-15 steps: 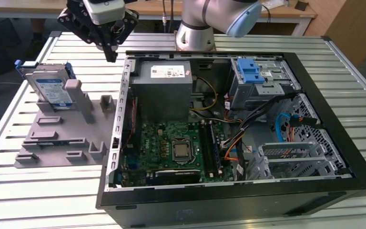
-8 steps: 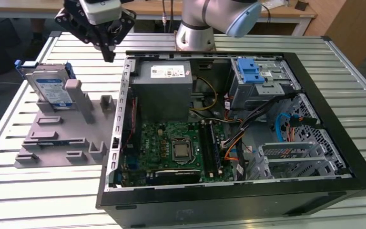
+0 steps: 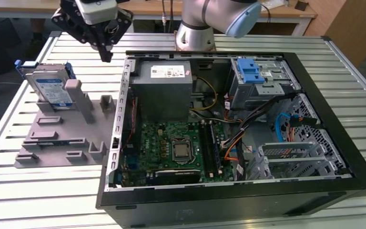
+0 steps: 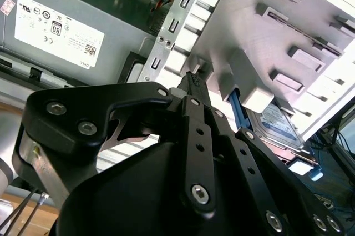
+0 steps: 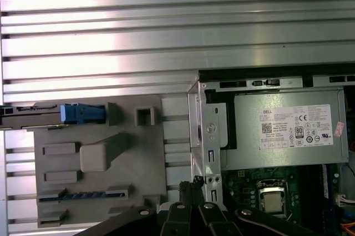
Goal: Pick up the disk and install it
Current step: 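Reach for the disk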
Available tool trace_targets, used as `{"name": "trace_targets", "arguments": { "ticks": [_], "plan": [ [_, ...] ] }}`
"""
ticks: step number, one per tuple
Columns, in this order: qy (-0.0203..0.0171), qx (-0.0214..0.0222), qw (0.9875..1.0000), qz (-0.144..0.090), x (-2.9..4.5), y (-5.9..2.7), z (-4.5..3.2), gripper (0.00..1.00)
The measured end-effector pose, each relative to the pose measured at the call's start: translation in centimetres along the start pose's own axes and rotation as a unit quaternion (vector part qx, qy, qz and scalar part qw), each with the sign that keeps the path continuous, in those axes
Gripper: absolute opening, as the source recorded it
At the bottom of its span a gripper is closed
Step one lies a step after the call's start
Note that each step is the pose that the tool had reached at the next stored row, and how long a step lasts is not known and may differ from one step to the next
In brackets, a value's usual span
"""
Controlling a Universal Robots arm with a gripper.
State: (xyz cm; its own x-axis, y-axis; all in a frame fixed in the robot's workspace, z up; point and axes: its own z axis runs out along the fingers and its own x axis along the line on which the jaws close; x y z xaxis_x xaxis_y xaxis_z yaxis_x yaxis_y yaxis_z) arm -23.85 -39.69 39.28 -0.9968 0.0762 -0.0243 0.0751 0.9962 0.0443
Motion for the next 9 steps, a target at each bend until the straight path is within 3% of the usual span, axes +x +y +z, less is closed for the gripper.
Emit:
{"name": "trace_targets", "arguments": {
  "ticks": [9],
  "plan": [
    [0.0000,0.0000,1.0000,0.000,0.57,-0.03,-0.01,0.11]
  ]
}}
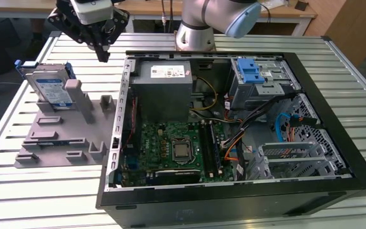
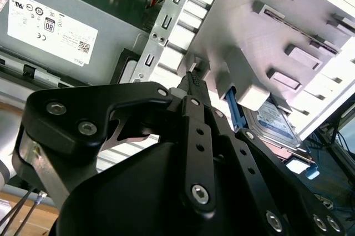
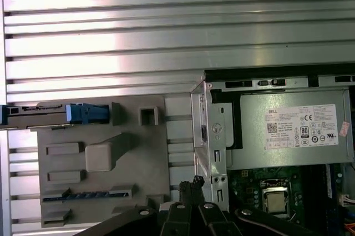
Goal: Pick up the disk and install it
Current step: 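Reach for the disk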
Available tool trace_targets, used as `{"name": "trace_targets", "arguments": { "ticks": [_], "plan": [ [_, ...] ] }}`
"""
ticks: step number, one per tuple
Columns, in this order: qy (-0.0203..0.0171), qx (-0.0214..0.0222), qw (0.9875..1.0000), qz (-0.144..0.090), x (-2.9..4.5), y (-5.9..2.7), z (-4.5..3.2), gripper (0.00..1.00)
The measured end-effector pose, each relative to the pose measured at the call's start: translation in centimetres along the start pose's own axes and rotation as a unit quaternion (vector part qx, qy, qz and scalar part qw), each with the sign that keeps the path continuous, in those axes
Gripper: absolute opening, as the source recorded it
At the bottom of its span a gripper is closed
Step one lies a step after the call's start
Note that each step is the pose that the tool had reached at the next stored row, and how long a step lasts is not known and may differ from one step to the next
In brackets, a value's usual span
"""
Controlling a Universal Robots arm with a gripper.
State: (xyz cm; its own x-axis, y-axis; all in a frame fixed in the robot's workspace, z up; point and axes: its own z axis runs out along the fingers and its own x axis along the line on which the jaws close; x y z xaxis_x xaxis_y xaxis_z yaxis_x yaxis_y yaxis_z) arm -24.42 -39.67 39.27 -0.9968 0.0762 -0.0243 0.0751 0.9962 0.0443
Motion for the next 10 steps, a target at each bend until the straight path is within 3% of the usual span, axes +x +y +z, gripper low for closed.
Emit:
{"name": "trace_targets", "arguments": {
  "ticks": [10],
  "plan": [
    [0.0000,0.0000,1.0000,0.000,0.64,-0.03,-0.01,0.11]
  ]
}}
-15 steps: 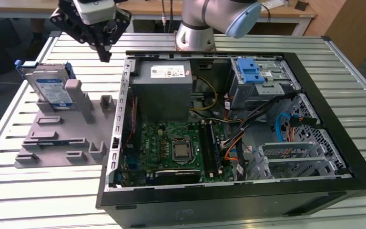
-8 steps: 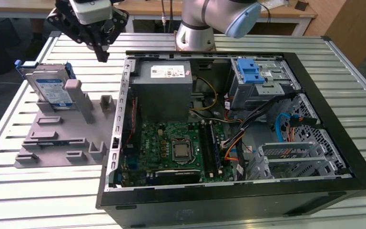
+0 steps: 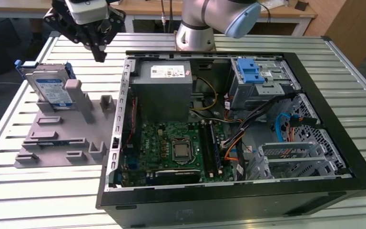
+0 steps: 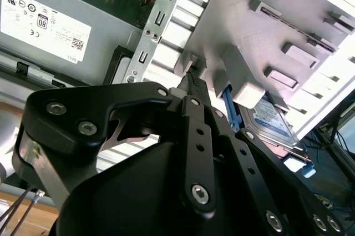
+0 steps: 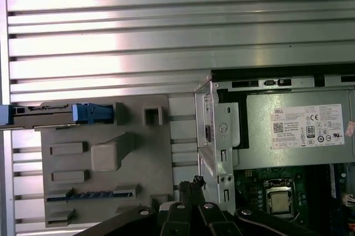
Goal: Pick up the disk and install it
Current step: 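Reach for the disk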
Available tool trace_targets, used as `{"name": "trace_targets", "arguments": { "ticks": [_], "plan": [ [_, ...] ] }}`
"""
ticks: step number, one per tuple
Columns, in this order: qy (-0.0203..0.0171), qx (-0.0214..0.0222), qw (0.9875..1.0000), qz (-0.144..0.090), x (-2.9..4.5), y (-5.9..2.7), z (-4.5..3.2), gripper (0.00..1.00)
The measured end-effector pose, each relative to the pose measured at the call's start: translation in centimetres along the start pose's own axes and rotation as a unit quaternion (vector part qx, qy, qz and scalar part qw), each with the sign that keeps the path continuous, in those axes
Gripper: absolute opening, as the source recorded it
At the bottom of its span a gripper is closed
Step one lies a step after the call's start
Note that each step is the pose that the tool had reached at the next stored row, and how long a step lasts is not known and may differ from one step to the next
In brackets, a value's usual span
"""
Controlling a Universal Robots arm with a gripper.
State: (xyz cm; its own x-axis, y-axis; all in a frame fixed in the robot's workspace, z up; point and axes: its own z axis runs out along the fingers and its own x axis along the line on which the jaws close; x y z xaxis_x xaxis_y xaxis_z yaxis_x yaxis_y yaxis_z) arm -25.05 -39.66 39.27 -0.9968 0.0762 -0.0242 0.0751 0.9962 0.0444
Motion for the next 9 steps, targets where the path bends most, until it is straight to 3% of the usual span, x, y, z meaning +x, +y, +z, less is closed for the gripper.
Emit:
{"name": "trace_targets", "arguments": {
  "ticks": [9],
  "plan": [
    [0.0000,0.0000,1.0000,0.000,0.55,-0.03,-0.01,0.11]
  ]
}}
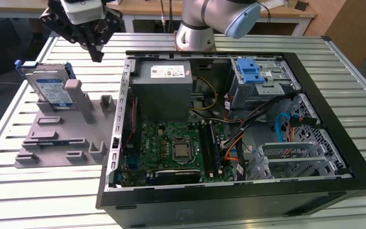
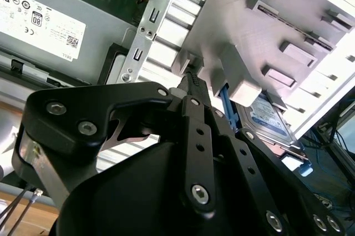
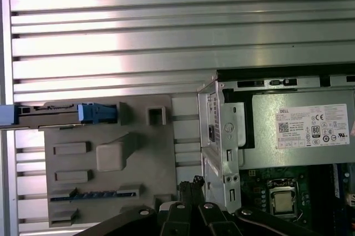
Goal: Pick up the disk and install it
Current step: 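Reach for the disk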
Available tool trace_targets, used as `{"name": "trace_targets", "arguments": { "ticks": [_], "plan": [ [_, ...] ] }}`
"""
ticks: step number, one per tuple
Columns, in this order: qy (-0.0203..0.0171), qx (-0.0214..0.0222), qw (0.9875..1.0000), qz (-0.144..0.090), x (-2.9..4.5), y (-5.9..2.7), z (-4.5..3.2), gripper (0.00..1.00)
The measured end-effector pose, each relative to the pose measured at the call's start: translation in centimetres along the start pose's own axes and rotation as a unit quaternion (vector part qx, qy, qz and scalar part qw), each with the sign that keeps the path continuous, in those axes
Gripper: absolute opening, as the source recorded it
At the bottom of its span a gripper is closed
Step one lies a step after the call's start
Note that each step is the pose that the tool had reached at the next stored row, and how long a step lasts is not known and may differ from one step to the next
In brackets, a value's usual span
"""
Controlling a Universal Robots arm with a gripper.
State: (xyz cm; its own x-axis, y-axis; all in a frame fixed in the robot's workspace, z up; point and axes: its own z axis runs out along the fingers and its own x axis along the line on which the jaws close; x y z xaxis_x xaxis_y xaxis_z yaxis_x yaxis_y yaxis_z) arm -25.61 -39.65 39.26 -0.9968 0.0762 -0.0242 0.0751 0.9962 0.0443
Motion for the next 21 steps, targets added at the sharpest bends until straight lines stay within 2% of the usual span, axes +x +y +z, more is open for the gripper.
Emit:
{"name": "trace_targets", "arguments": {
  "ticks": [21],
  "plan": [
    [0.0000,0.0000,1.0000,0.000,1.23,-0.08,-0.02,0.11]
  ]
}}
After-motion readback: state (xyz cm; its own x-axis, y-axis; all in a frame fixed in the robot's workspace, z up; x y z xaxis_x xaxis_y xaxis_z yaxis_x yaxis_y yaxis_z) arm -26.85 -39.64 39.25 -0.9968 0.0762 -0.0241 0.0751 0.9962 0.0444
